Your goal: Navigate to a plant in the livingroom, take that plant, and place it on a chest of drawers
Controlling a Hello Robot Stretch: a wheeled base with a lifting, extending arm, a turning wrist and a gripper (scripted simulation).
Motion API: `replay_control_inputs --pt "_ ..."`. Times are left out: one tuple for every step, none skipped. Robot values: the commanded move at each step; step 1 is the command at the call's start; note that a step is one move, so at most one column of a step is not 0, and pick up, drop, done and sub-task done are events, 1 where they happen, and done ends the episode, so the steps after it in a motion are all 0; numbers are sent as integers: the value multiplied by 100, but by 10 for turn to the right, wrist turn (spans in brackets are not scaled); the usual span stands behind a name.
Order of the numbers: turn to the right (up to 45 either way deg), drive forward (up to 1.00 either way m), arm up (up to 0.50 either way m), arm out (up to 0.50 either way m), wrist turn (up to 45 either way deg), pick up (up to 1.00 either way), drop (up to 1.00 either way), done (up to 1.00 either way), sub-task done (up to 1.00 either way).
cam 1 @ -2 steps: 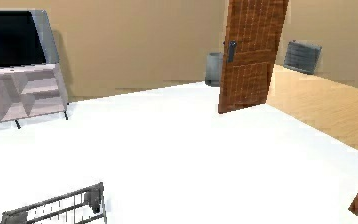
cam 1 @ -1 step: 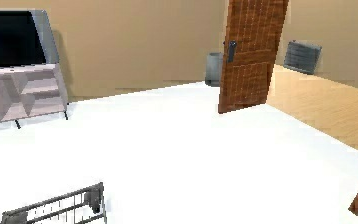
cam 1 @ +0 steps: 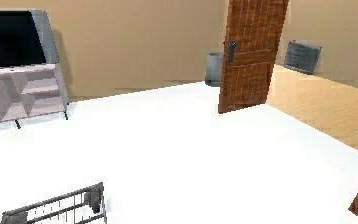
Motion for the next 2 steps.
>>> replay_control_inputs --pt "0 0 42 0 0 0 0 0 0" --pt "0 0 0 0 -450 0 0 0 0"
